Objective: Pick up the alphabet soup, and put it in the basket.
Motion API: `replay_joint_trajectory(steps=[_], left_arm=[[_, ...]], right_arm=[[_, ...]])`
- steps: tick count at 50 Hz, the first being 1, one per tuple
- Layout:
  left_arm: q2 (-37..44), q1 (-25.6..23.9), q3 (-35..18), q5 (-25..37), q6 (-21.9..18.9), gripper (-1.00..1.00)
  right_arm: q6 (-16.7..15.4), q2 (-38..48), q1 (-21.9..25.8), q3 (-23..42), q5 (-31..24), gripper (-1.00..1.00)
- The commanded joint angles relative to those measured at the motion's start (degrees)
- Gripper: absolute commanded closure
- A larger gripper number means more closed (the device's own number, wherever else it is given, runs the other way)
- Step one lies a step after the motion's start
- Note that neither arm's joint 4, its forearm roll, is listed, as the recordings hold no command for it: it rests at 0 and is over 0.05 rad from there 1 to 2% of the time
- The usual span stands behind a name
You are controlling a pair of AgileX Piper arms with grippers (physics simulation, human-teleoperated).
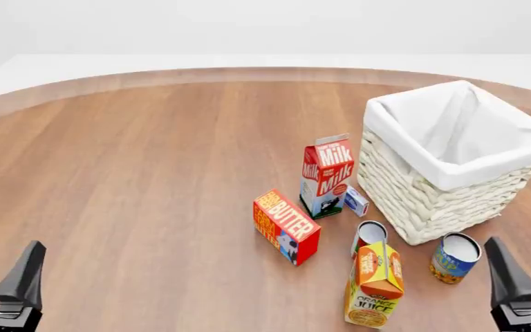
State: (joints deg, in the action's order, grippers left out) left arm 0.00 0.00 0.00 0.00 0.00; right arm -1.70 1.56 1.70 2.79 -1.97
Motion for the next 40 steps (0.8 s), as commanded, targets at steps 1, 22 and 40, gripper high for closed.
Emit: replay_joint_trajectory(steps=[1, 22, 40], left_arm=[[0.00, 0.00, 0.00, 0.00, 0.00, -1.00], [0.00, 0.00, 0.00, 0.00, 0.00, -1.00], [0.00, 0.00, 0.00, 0.00, 0.00, -1.00]], right_arm=[[-0.58, 1.43, 0.43, 2.86, -2.91, -1.00], [-3.80, 4.50, 0.87, 7.94, -10.70, -1.00], [-4.71, 3.80, -0.91, 9.79, -16.55, -1.00]])
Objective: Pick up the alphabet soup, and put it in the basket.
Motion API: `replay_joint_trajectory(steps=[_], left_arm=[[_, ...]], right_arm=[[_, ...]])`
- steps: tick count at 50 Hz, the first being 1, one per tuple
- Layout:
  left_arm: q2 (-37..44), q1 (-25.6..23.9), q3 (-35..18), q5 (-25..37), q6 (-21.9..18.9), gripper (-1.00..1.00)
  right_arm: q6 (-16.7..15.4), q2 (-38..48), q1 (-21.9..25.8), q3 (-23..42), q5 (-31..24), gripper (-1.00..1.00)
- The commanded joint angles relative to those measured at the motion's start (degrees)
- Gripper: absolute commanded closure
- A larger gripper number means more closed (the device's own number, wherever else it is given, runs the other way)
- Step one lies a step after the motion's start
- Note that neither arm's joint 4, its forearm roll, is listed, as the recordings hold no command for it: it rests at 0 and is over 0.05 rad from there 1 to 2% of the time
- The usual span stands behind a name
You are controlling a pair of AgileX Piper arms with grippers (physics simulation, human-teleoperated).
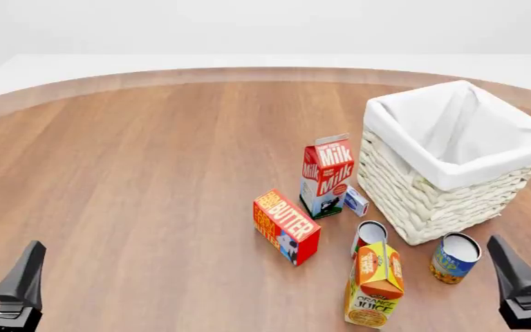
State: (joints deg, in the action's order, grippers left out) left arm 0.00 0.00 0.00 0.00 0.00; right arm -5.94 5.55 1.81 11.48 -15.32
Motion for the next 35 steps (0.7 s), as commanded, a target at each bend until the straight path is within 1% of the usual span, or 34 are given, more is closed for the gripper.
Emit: replay_joint_trajectory(steps=[1, 10, 19, 22, 23, 28, 35], left_arm=[[0.00, 0.00, 0.00, 0.00, 0.00, -1.00], [0.00, 0.00, 0.00, 0.00, 0.00, -1.00], [0.00, 0.00, 0.00, 0.00, 0.00, -1.00], [0.00, 0.00, 0.00, 0.00, 0.00, -1.00], [0.00, 0.00, 0.00, 0.00, 0.00, -1.00], [0.00, 0.00, 0.00, 0.00, 0.00, -1.00], [0.00, 0.00, 0.00, 0.00, 0.00, -1.00]], right_arm=[[-0.65, 0.10, -1.22, 1.02, -3.09, -1.00], [-0.87, 0.70, -1.90, 0.47, -3.42, -1.00], [-1.13, 2.42, -2.97, -0.77, -2.32, -1.00], [-1.49, 3.41, -4.31, -1.50, -1.48, -1.00], [-0.72, 3.33, -4.46, -1.58, -1.31, -1.00], [-0.57, 4.83, -5.03, -3.00, 0.23, -1.00], [-0.15, 5.89, -5.65, -4.01, 0.98, -1.00]])
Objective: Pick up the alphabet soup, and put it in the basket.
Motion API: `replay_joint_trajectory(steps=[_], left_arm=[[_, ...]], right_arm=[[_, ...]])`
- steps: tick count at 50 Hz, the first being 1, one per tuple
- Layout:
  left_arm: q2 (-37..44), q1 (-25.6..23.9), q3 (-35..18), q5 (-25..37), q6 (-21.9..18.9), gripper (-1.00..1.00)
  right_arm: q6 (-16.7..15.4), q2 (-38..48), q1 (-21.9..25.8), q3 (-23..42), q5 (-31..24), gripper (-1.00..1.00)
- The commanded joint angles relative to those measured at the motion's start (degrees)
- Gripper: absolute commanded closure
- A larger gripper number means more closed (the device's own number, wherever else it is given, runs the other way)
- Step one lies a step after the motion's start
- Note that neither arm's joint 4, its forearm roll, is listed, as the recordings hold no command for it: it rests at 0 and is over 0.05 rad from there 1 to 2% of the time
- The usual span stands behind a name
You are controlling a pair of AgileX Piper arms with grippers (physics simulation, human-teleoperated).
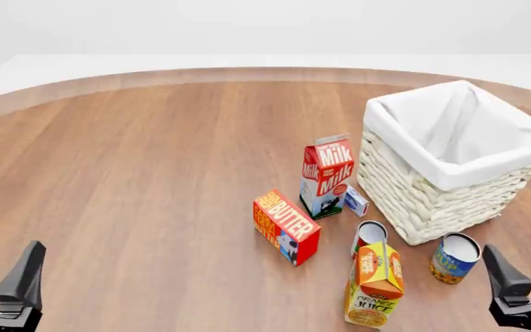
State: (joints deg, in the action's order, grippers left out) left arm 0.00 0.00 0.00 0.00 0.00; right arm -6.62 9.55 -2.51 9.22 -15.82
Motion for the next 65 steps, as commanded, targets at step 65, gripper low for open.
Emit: replay_joint_trajectory(steps=[65], left_arm=[[0.00, 0.00, 0.00, 0.00, 0.00, -1.00]], right_arm=[[1.33, 24.52, -3.10, -9.20, 27.05, -1.00]])
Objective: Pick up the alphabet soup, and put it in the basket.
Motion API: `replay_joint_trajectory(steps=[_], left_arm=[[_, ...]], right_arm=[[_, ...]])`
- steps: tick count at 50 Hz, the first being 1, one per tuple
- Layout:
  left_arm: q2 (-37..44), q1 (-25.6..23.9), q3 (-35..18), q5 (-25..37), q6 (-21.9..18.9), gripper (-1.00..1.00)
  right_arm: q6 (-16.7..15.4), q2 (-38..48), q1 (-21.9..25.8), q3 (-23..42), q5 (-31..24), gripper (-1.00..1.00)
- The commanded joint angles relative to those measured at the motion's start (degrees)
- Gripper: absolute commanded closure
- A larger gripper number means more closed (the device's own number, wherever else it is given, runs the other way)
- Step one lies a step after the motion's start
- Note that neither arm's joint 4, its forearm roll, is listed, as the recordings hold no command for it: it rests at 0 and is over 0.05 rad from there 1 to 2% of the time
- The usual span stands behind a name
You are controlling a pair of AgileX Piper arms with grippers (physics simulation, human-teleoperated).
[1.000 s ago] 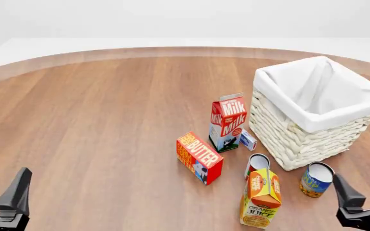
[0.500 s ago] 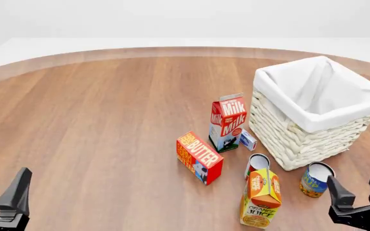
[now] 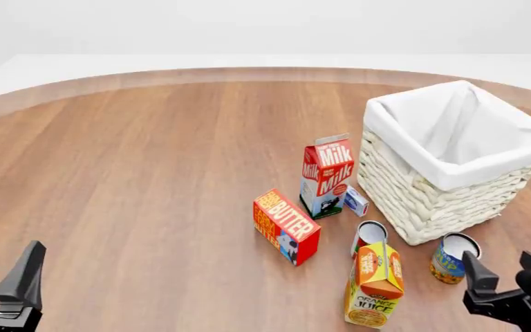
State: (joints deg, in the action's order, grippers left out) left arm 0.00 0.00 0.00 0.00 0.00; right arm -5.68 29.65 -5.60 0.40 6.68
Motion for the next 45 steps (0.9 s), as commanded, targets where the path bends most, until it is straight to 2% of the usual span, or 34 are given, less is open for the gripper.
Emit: replay_joint_trajectory(steps=[1, 9, 18, 25, 32, 36, 37, 39, 45], left_arm=[[0.00, 0.00, 0.00, 0.00, 0.00, -1.00], [0.00, 0.00, 0.00, 0.00, 0.00, -1.00], [0.00, 0.00, 0.00, 0.00, 0.00, -1.00], [0.00, 0.00, 0.00, 0.00, 0.00, -1.00], [0.00, 0.00, 0.00, 0.00, 0.00, -1.00], [0.00, 0.00, 0.00, 0.00, 0.00, -1.00], [0.00, 0.00, 0.00, 0.00, 0.00, -1.00], [0.00, 0.00, 0.00, 0.00, 0.00, -1.00], [0.00, 0.00, 0.00, 0.00, 0.00, -1.00]], right_arm=[[0.44, 4.98, 0.08, -0.39, 5.05, -1.00], [0.86, 11.53, 0.41, -0.36, 11.29, -1.00], [1.13, 13.02, 0.19, -0.39, 12.46, -1.00], [1.94, 17.56, -0.71, -0.40, 16.37, -1.00], [1.20, 19.55, -0.50, -0.40, 17.82, -1.00], [0.72, 23.12, -0.70, -0.40, 20.65, -1.00], [0.74, 30.51, -0.70, -0.40, 26.24, -1.00], [0.85, 34.70, -0.73, -0.40, 29.94, -1.00], [1.18, 39.00, -0.59, -0.40, 33.45, -1.00]])
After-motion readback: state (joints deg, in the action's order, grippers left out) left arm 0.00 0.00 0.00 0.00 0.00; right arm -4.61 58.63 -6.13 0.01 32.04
